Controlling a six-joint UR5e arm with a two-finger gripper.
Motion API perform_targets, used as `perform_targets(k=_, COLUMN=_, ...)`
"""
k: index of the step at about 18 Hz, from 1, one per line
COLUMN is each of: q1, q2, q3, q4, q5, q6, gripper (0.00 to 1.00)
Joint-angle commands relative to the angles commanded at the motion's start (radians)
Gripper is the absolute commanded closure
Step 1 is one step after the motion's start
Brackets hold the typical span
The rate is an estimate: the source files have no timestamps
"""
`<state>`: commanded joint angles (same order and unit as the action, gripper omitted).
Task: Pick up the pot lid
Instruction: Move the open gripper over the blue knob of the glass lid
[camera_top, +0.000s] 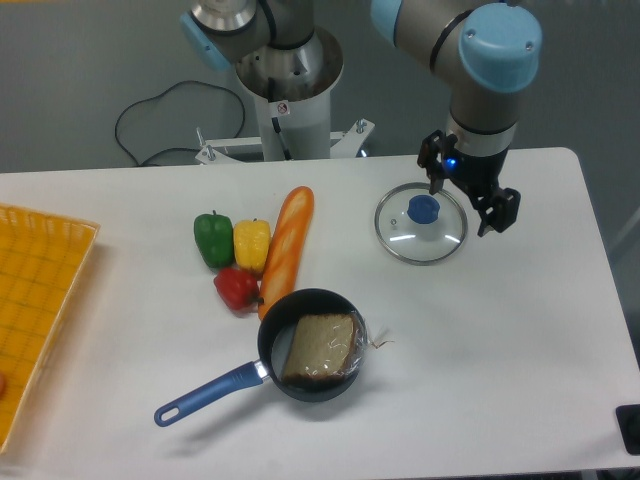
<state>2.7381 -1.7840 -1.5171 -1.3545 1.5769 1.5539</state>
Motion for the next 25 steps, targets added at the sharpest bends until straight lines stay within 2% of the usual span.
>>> perform_targets(k=9, q1=-0.009, q2=0.000, q3=-0.020, q4=-0.002, q5=0.006, q6=0.009, gripper=0.00)
perform_targets(k=13, q1=-0.012, q2=0.015, q3=-0.055, q4=0.011, q5=0.005, q6=-0.003, gripper=0.00)
perform_targets(k=23, q1=0.021, q2=0.014, q3=-0.061, q4=0.000, q5=0.035, q6=0.000, gripper=0.00)
perform_targets(k=25, q1=0.037, q2=0.017, q3=-0.098, q4=-0.002, q5=0.031, q6=-0.002, gripper=0.00)
